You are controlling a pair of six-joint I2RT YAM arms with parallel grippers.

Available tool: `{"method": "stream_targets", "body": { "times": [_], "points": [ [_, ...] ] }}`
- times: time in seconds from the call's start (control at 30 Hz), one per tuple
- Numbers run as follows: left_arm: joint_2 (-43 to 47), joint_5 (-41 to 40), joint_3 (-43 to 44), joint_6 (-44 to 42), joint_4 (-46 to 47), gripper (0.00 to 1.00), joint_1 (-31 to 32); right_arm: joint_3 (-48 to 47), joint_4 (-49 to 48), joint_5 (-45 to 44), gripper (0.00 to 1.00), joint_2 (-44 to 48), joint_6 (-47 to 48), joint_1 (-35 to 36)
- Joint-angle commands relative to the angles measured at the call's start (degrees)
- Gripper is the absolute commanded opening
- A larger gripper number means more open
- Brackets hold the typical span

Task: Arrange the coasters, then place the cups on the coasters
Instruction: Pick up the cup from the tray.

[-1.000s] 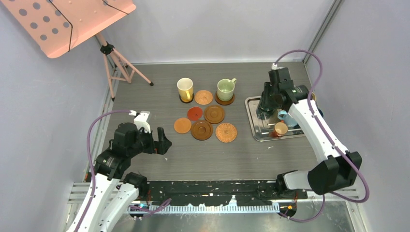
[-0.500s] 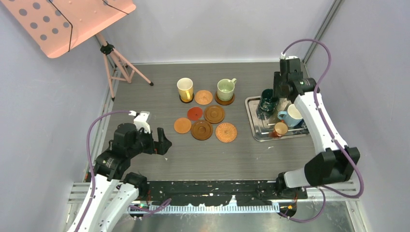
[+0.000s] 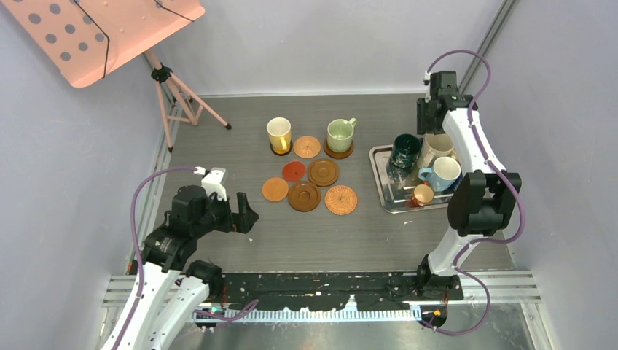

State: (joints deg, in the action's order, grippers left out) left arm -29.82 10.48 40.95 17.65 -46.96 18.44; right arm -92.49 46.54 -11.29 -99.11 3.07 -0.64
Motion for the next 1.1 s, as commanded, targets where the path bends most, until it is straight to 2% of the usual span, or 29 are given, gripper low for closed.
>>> {"method": "stream_targets", "body": {
  "times": [0.0, 0.3, 0.73, 1.07],
  "points": [
    [-1.1, -0.3, 0.1, 0.3, 2.0, 0.99, 0.3, -4.6, 1.0, 3.9, 0.47, -1.7, 2.1, -2.0],
    [-2.2, -0.3, 0.2, 0.3, 2.0, 0.99, 0.3, -3.4, 1.4, 7.1, 0.44, -4.0, 2.1, -3.7],
    [-2.5, -0.4, 0.3, 0.2, 2.0, 0.99, 0.3, -1.0, 0.9, 7.3, 0.38, -6.1, 2.3, -3.7],
    [-2.5, -0.6, 0.3, 0.3, 1.9, 0.99, 0.3, -2.4, 1.0, 7.1, 0.25, -6.7, 3.2, -3.7]
  ]
}}
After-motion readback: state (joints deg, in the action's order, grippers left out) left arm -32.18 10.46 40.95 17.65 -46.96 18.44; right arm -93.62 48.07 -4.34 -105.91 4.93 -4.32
